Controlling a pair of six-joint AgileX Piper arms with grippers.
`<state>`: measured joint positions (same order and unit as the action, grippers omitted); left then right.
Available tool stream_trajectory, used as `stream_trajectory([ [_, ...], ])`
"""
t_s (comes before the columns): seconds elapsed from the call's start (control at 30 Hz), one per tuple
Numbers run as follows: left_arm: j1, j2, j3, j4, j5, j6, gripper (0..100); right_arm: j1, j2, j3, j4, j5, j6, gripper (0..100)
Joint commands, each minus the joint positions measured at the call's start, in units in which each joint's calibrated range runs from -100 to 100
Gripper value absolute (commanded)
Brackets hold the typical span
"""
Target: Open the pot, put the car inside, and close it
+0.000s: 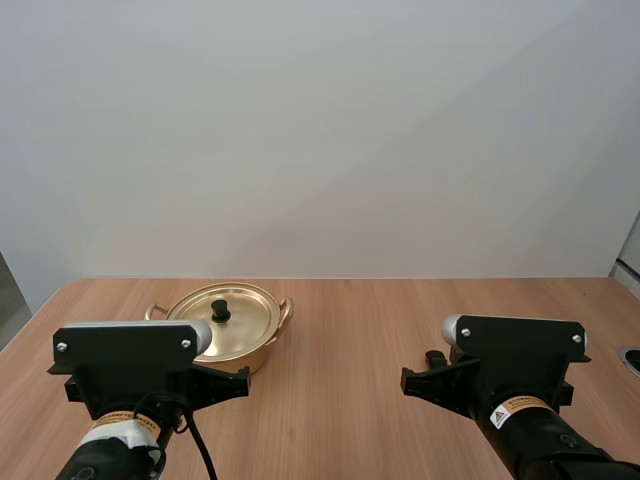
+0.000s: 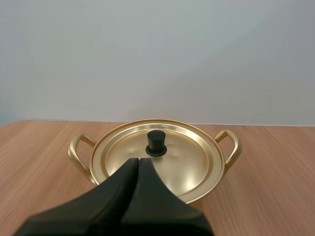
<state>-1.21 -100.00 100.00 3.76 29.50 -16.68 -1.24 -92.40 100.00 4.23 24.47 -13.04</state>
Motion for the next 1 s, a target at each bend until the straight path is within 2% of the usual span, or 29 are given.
stream_trajectory([
  [0.0, 0.03, 0.0, 0.0, 0.0, -0.1, 0.0, 0, 0.0, 0.1, 0.0, -0.1, 0.1, 0.0, 0],
  [0.53, 0.03, 0.0, 0.0, 0.0, -2.7, 0.0, 0, 0.0, 0.1, 0.0, 1.3, -0.2, 0.0, 0],
  [0.6, 0.03, 0.0, 0.0, 0.0, -2.7, 0.0, 0, 0.0, 0.1, 0.0, -1.8, -2.6, 0.0, 0],
  [0.8, 0.03, 0.0, -2.9, 0.3, -2.7, 0.4, 0, 0.0, 0.1, 0.0, -21.1, -9.2, 0.0, 0],
  [0.97, 0.03, 0.0, -7.6, 7.3, -2.7, 1.5, 0, 0.0, 0.1, 0.0, -28.6, -9.2, 0.0, 0],
])
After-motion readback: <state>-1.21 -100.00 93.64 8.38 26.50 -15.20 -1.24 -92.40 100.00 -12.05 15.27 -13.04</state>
